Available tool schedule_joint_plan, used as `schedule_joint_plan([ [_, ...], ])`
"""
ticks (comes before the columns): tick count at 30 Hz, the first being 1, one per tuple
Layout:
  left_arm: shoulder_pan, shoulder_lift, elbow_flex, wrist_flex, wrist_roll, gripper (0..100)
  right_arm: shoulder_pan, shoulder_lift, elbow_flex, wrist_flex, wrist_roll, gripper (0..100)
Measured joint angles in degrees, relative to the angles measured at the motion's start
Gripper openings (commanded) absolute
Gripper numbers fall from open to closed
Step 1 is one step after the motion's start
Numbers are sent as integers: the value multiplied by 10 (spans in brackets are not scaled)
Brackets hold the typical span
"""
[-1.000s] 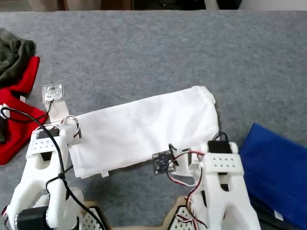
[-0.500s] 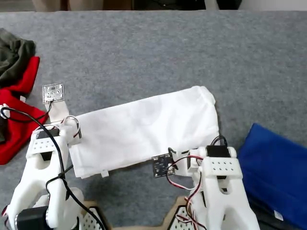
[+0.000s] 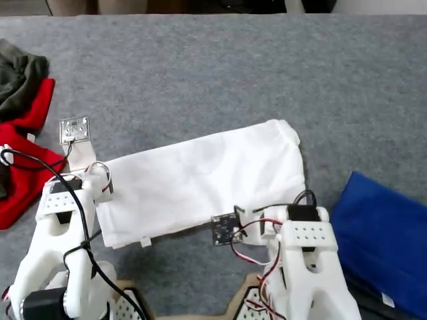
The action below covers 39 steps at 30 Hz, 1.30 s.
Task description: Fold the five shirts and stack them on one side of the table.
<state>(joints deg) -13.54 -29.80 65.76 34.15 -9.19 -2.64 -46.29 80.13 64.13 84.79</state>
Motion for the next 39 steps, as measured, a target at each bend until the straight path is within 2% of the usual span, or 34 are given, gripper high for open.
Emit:
schedule_joint_plan([
  [8,0,0,0,0,0,21,-1,-3,-1,-4,-2,90],
  [12,0,0,0,0,0,21,-1,-3,0,-25,-11,7],
  [19,0,0,0,0,0,21,-1,-2,-9,-25,-11,5],
  [26,0,0,0,0,0,21,-1,4,-126,70,-11,5],
  [31,0,0,0,0,0,21,-1,26,-178,83,-11,5],
  [39,0,0,0,0,0,21,-12,156,-328,79,-11,5],
])
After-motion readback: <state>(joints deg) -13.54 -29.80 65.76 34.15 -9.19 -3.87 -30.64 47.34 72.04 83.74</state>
